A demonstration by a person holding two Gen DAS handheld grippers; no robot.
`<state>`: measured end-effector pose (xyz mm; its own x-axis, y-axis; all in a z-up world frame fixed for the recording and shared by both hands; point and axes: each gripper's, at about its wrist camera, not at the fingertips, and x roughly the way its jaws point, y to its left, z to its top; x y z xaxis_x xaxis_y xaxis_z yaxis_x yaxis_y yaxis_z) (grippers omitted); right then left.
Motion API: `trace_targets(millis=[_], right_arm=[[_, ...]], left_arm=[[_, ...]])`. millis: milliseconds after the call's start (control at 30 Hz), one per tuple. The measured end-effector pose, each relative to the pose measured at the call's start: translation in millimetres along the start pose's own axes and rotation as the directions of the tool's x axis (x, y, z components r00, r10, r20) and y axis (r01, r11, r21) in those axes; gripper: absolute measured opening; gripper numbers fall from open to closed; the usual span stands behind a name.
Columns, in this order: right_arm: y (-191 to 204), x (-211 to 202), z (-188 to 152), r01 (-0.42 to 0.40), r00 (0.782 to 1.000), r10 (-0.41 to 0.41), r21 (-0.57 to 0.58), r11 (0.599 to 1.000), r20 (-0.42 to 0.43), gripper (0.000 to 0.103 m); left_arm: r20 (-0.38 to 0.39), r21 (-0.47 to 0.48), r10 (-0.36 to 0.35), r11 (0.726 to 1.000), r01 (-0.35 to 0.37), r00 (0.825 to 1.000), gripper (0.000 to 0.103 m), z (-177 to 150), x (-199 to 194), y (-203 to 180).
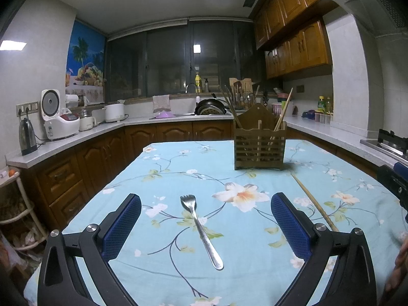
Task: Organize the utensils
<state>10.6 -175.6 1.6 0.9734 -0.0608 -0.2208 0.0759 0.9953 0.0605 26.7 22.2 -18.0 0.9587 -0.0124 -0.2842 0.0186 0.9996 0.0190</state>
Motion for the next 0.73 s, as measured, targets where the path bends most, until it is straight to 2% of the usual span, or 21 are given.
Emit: trace_targets(millis=[733], right_arm=[[10, 9, 4, -0.010, 1.000, 0.010, 0.006, 1.000, -0.028, 0.103]], left_arm=[[-0.035, -0.016, -0.028, 0.999, 0.027, 0.999, 0.102, 7, 9, 1]])
